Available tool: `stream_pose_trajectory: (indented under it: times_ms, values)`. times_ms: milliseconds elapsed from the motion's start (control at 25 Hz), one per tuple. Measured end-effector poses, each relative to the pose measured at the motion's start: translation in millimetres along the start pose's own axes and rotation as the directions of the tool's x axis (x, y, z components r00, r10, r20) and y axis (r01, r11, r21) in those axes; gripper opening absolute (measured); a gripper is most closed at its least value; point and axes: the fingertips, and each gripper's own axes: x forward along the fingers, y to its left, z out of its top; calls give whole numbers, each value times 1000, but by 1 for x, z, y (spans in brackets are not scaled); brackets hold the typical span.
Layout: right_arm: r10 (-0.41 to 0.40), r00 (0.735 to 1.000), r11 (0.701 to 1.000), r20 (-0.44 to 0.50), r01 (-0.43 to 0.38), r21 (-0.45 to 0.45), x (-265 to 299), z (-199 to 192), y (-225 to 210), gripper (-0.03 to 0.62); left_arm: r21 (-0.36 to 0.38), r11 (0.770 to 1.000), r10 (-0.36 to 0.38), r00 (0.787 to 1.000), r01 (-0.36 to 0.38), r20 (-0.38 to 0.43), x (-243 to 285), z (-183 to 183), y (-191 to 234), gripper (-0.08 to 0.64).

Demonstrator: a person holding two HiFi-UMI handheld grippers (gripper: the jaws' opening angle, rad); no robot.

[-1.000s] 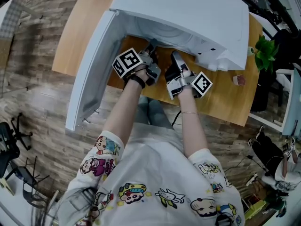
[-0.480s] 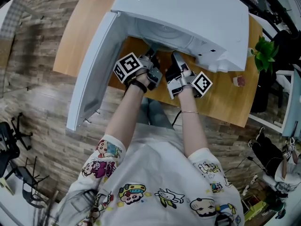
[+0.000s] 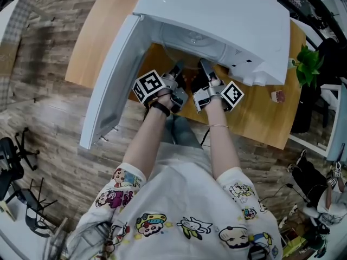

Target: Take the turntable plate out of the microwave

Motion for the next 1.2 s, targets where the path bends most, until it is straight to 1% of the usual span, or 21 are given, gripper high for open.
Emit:
stream_pose_trajectory:
  times_ms: [120, 360, 440, 520, 600, 640, 680, 880, 1000, 1080, 1200]
  values:
    - [3, 1000, 1000, 13, -3, 19, 5, 2, -3, 179, -1, 1000, 3, 1000, -3, -5, -2, -1, 0, 28]
    - [29, 998, 997, 57, -33, 71, 14, 6, -5, 172, -1, 1000, 6, 1000, -6, -13, -5, -4, 0, 28]
    - [32, 997, 995, 66, -38, 87, 17, 8, -7, 159, -2, 1000, 6, 1000, -6, -11, -6, -4, 1, 28]
    - [32, 997, 995, 70, -39, 93, 19, 9, -8, 130, -3, 1000, 5, 1000, -5, -11, -7, -4, 1, 28]
    - [26, 997, 995, 71, -33, 93, 20, 8, -8, 87, -1, 1000, 6, 1000, -6, -14, -7, -5, 1, 28]
    - [23, 997, 995, 72, -29, 93, 20, 8, -8, 49, -1, 1000, 6, 1000, -6, -14, -7, -5, 0, 28]
    - [20, 997, 995, 72, -27, 92, 19, 7, -8, 40, 0, 1000, 6, 1000, -6, -13, -7, -5, 0, 28]
    - [22, 998, 997, 54, -27, 79, 19, 4, -7, 37, 9, 1000, -11, 1000, 11, -5, -8, -2, -1, 35]
    - [36, 999, 997, 31, -38, 60, 18, 3, -1, 37, 10, 1000, -29, 999, 29, 20, -6, 5, -4, 67]
    - [39, 999, 998, 12, -40, 49, 17, 1, 1, 35, 5, 999, -37, 998, 37, 45, -4, 13, -6, 67]
    - [42, 999, 998, -8, -41, 41, 12, 0, 3, 37, 15, 999, -42, 998, 41, 46, 3, 18, -10, 66]
